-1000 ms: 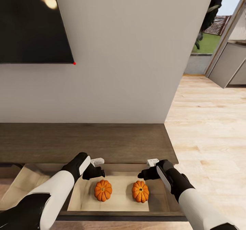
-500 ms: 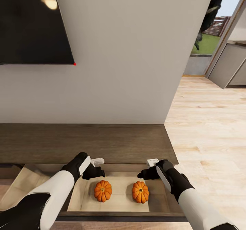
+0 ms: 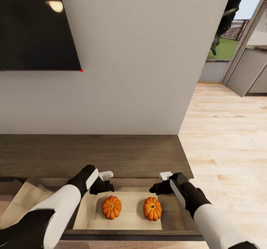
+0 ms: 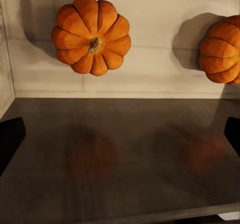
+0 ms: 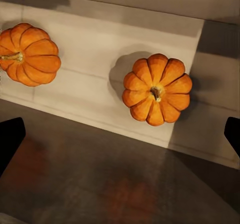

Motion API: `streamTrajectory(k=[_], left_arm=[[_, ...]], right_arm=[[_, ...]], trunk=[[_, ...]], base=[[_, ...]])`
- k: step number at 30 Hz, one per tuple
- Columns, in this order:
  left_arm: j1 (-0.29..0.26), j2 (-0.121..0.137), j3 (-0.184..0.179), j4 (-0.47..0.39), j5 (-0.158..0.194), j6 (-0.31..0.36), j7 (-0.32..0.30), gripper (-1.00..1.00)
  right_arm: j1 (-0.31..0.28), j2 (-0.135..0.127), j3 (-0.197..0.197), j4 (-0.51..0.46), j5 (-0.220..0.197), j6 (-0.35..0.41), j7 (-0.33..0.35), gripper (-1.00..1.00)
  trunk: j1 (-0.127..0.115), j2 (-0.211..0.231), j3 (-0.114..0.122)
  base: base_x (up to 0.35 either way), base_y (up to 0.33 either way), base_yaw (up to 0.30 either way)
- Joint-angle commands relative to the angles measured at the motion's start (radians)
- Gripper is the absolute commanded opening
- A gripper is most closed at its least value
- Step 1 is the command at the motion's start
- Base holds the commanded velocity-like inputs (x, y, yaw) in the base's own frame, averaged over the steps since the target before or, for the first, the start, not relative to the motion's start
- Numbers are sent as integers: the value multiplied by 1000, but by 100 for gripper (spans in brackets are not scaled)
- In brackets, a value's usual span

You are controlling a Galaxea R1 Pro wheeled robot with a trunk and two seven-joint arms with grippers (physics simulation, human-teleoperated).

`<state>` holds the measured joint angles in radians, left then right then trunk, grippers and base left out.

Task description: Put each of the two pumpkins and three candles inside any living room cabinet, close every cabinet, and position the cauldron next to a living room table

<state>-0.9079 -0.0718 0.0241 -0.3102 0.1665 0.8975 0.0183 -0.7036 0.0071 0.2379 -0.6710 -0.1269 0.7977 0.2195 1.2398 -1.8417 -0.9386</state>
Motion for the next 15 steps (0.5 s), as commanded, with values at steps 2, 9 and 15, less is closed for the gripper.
streamTrajectory(k=[2, 9, 15], left_arm=[[0, 0, 3, -1, 2, 5, 2, 100], [0, 0, 2, -1, 3, 5, 2, 100], [0, 0, 2, -1, 3, 5, 3, 100]], right_arm=[[-1, -1, 3, -1, -10, 5, -5, 100], [-1, 0, 3, -1, -10, 3, -5, 100], [-1, 0, 4, -1, -10, 2, -5, 100]], trunk=[[0, 0, 2], [0, 0, 14], [0, 0, 24]], base=[[0, 0, 0], [0, 0, 0], [0, 0, 0]])
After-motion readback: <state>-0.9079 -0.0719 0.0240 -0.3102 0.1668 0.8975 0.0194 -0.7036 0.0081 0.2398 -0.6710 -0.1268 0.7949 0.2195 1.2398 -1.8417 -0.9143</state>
